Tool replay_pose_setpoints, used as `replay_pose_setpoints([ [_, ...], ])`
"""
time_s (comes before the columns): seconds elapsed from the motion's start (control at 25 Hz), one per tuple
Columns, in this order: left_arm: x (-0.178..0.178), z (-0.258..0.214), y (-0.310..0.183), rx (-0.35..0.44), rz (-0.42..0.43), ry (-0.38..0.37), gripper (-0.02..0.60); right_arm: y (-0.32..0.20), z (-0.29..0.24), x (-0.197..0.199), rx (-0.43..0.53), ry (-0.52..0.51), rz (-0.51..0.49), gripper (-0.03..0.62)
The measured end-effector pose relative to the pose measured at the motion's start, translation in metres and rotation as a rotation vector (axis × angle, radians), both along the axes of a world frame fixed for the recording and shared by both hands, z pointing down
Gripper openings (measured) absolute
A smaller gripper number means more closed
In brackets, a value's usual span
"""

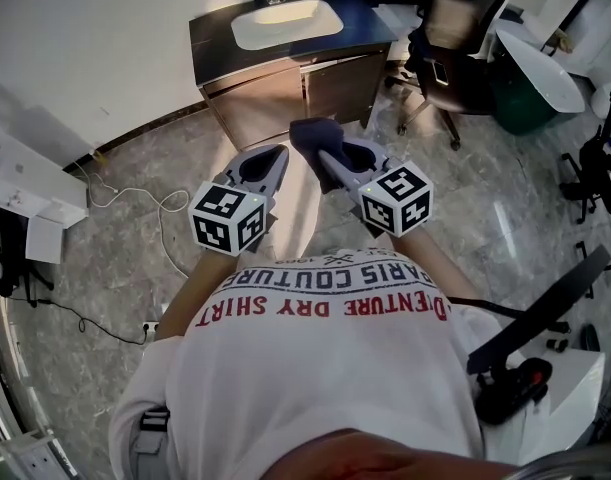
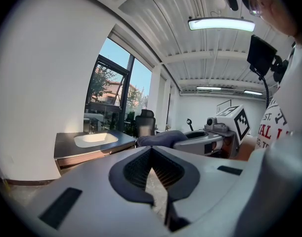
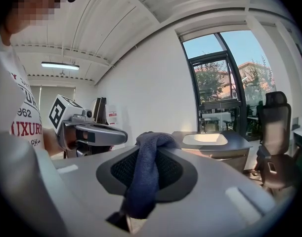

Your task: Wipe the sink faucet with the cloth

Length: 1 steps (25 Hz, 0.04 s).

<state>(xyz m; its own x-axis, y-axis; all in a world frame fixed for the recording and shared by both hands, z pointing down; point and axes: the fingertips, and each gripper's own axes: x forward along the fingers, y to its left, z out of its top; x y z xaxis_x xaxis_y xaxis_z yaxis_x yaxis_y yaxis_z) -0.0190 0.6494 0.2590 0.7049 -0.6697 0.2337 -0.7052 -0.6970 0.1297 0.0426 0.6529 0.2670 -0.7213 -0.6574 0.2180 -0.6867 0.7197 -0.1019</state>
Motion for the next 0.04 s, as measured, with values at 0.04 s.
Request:
replay_pose_setpoints([
  [0.04,-0.0005,-0.0003,0.0014,0.000,0.000,-0.001,0.000,0.0019,0.0005,-0.0008,-0.002,0.000,-0.001,0.069],
])
